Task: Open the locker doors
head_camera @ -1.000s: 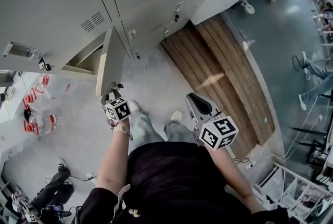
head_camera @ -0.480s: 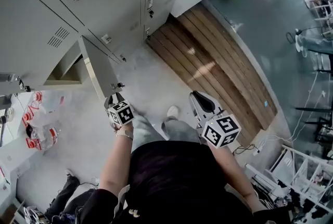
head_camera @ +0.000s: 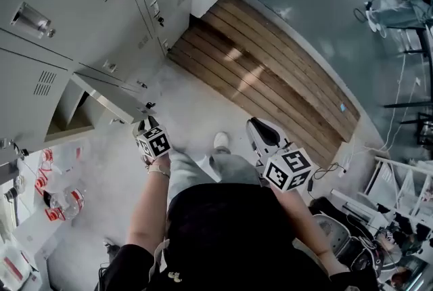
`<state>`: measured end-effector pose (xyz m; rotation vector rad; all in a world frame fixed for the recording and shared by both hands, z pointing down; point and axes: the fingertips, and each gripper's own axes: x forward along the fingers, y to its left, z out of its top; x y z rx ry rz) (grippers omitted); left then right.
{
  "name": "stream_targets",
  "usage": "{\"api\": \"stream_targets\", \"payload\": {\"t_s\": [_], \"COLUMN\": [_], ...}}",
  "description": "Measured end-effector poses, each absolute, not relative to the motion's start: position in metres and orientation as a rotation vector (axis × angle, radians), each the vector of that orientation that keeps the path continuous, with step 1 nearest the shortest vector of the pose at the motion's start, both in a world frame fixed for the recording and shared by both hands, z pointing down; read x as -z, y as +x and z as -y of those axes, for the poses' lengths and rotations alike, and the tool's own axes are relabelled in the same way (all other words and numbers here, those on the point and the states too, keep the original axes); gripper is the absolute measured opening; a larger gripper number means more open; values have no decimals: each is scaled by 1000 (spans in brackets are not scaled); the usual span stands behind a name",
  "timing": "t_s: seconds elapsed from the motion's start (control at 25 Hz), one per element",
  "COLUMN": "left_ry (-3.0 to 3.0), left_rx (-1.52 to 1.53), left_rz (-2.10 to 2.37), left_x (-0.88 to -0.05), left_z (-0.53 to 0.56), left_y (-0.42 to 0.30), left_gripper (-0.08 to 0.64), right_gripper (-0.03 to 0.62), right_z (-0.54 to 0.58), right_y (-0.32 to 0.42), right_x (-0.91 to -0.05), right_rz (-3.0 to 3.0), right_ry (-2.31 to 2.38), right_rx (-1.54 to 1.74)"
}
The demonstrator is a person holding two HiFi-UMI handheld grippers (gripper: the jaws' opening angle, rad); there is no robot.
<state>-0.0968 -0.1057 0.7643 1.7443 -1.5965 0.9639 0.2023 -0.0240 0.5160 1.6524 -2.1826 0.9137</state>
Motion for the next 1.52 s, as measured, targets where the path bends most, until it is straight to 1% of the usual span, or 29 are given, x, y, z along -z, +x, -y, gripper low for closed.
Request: {"api": "stream_targets", "payload": {"t_s": [0.44, 0.68, 0.84, 1.24, 1.52], "left_ry": [1862, 1884, 1895, 1843, 1784], "left_rx": [-985, -987, -982, -810, -680], "left_rz": [1521, 1450, 1456, 1614, 1811], "left_x": [-760, -766, -754, -684, -617], "left_z": [142, 130, 120, 108, 107], "left_y": [-61, -54, -57, -112, -175], "left_gripper": [97, 98, 122, 152, 152], "right_gripper": [64, 64, 64, 64, 64], "right_z": [3, 7, 19, 60, 86], "right_y": [226, 221, 209, 145, 82], "right_x": [-515, -514, -511, -500, -480], "right_rz": [2101, 2119, 2164, 2352, 2498], "right_ry": [1777, 1761, 1710, 1472, 1268], "right_rx": [-946, -947, -939, -881, -817]}}
